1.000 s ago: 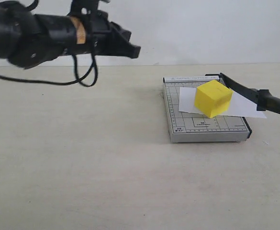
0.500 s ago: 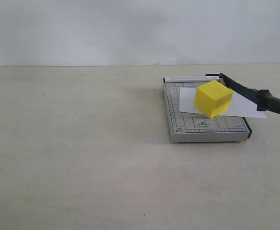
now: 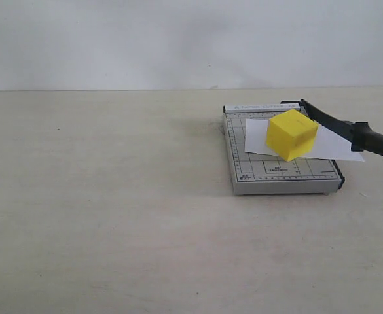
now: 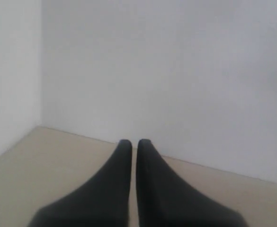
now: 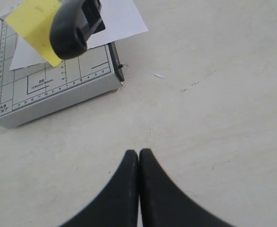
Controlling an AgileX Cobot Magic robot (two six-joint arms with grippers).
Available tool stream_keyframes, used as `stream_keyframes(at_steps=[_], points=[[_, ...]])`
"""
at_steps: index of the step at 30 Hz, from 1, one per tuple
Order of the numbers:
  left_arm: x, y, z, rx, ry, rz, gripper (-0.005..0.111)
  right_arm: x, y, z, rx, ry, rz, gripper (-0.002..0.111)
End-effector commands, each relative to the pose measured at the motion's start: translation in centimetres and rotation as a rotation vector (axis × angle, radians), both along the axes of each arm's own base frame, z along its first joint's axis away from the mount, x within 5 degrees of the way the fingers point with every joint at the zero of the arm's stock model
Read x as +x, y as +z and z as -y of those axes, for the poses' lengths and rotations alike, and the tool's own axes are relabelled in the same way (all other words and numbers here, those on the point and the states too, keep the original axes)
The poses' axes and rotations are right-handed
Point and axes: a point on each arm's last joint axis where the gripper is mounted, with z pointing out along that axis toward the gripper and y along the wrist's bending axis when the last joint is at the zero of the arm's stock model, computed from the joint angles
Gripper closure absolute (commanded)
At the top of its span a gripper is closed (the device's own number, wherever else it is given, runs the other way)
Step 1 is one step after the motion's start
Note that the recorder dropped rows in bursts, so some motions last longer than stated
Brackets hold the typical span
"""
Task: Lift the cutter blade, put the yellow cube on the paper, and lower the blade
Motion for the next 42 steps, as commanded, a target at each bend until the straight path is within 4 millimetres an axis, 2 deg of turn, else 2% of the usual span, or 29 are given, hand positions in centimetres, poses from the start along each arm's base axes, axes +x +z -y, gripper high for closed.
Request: stream_keyframes(at_steps=[1,4,8,10,11,13,15,17,22,26,30,33,36,38,42], points=[[-0.7,0.3,3.5,-0.023,-0.179,-0.072,0.102,0.1,0.1,0.1,-0.010,-0.002,0.013,0.108],[-2.1,1.9,4.1,0.016,-0.077,-0.057,0.102,0.1,0.1,0.1,-0.013,-0.007,0.024,0.108],[-5.3,3.8,2.5,0.083,0.309,-0.141,0.102,0.2,0.2,0.1,-0.014,-0.008,0.027,0.108],[-6.9,4.9,2.8,0.118,0.366,-0.111,0.102,0.1,0.1,0.1,-0.012,-0.005,0.020,0.108],[-7.2,5.6,3.7,0.126,0.301,-0.057,0.102,0.1,0.1,0.1,-0.011,-0.003,0.016,0.108],[-7.9,7.0,6.8,0.180,0.026,0.092,0.102,0.1,0.1,0.1,-0.009,-0.001,0.011,0.108],[-9.3,8.1,9.4,0.215,-0.203,0.232,0.102,0.1,0.1,0.1,-0.009,-0.001,0.011,0.108],[-10.5,8.5,10.2,0.219,-0.266,0.295,0.102,0.0,0.0,0.1,-0.009,0.000,0.009,0.108],[-10.9,6.6,8.4,0.178,-0.078,0.193,0.102,0.0,0.0,0.0,-0.008,0.001,0.006,0.108],[-10.7,4.7,9.2,0.159,-0.167,0.180,0.102,0.0,0.0,0.0,-0.008,0.002,0.004,0.108],[-11.4,2.9,9.8,0.126,-0.227,0.184,0.102,0.0,0.0,0.0,-0.008,0.002,0.004,0.108],[-13.0,0.8,9.3,0.085,-0.155,0.177,0.102,0.0,0.0,0.0,-0.008,0.002,0.004,0.108],[-16.5,-0.6,9.1,-0.007,-0.114,0.324,0.102,0.0,0.0,0.0,-0.008,0.002,0.004,0.108],[-18.1,-1.8,8.8,-0.023,-0.063,0.381,0.102,0.0,0.0,0.0,-0.008,0.001,0.008,0.108],[-17.5,-3.6,8.0,-0.054,0.027,0.295,0.102,0.1,0.0,0.1,-0.009,-0.001,0.011,0.108]])
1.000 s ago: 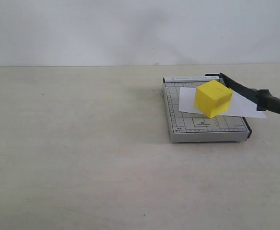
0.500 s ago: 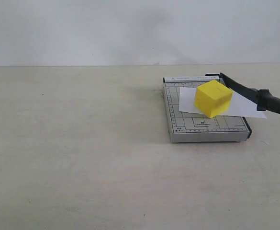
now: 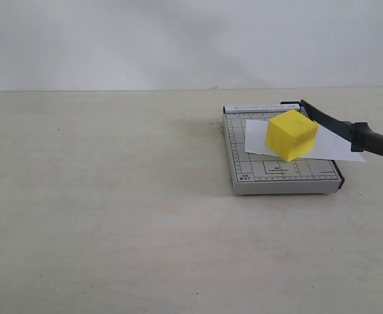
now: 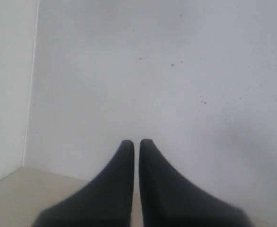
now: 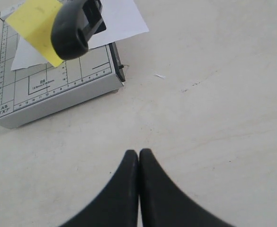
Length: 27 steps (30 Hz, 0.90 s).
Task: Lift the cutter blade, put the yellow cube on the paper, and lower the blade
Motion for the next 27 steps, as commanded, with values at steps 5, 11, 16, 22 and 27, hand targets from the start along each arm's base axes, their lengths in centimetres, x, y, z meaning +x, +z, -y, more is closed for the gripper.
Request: stream_keyframes(at_steps=[5,11,16,22,27], points=[[0.8,-2.3,-0.7,-0.049,0.067,-0.109,0.102,0.0,0.0,0.0,-0.012,0.003,0.006,0.108],[0.8,-2.3,-0.7,-0.048,0.063,-0.107,0.102,0.0,0.0,0.1,-0.012,0.002,0.008,0.108],[1.4,-5.1,-0.6,-0.177,0.035,-0.178,0.102,0.0,0.0,0.1,-0.010,0.000,0.008,0.108],[1.6,-9.5,1.2,-1.205,-0.091,-0.307,0.102,0.0,0.0,0.1,-0.010,0.000,0.008,0.108],[1.6,-9.4,0.8,-1.087,-0.068,-0.302,0.102,0.0,0.0,0.1,-0.010,0.000,0.008,0.108]])
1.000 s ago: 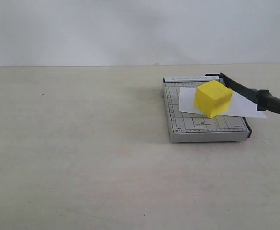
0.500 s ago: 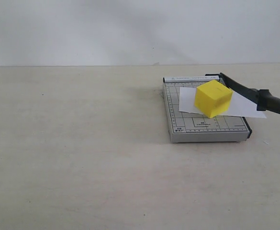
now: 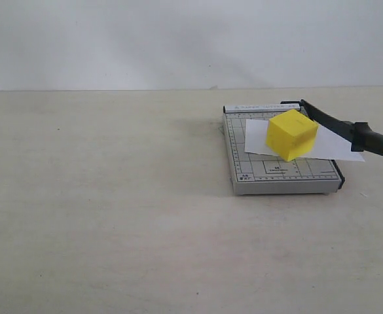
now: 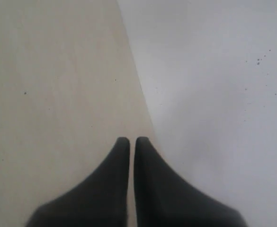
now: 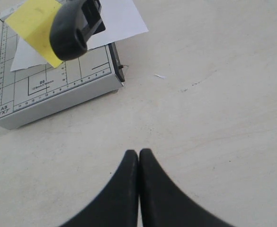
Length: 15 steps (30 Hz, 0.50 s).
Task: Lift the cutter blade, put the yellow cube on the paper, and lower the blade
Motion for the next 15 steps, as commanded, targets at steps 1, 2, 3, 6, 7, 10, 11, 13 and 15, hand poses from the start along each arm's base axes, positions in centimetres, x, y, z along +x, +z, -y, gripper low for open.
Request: stream_keyframes(at_steps=[1,2,3,6,7,10,11,13,15], points=[[0.02,0.00,-0.13,0.050,0.001,-0.008,0.102,0.04,0.03,0.06,-0.012,0.001,0.008,0.108],[0.02,0.00,-0.13,0.050,0.001,-0.008,0.102,0.04,0.03,0.06,-0.012,0.001,0.008,0.108],[0.02,0.00,-0.13,0.050,0.001,-0.008,0.102,0.04,0.03,0.06,-0.012,0.001,0.008,0.108],[0.02,0.00,-0.13,0.050,0.001,-0.008,0.102,0.04,0.03,0.06,-0.012,0.001,0.008,0.108],[0.02,0.00,-0.13,0.050,0.001,-0.008,0.102,0.04,0.03,0.06,-0.012,0.001,0.008,0.108],[0.00,-0.06,-0.15,0.074,-0.004,-0.018,0.102,0.04,0.03,0.06,-0.012,0.001,0.008,0.108],[0.01,-0.07,-0.19,0.138,-0.018,-0.026,0.102,0.03,0.01,0.05,-0.011,0.002,0.006,0.108],[0.00,-0.04,-0.37,0.405,-0.075,-0.051,0.102,0.03,0.01,0.05,-0.011,0.002,0.006,0.108],[-0.01,0.08,-0.68,0.725,-0.131,-0.085,0.102,0.06,0.05,0.07,-0.013,0.000,0.010,0.108]])
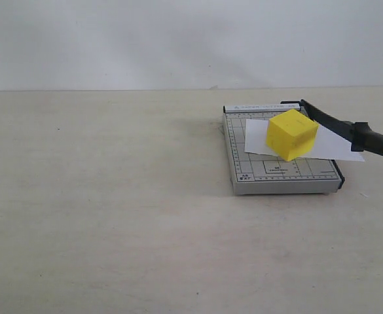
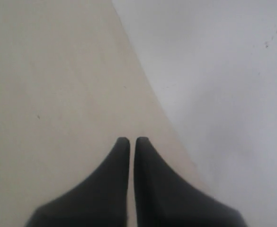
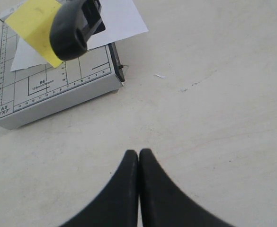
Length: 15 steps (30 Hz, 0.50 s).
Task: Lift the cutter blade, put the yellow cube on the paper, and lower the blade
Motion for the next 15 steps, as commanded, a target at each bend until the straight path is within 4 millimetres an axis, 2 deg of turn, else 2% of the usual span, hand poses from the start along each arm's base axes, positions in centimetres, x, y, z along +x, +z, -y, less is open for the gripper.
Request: stream_keyframes(at_steps=[1,3,15], points=[[0.05,0.27,-0.56,0.623,-0.109,-0.063,0.102,0.06,0.05,0.08,-0.013,-0.001,0.012,0.108],[0.04,0.32,-0.67,0.751,-0.131,-0.081,0.102,0.06,0.05,0.08,-0.013,-0.001,0.012,0.108],[0.00,0.22,-0.74,0.771,-0.135,-0.098,0.102,0.36,0.64,0.13,-0.020,-0.001,0.037,0.108]])
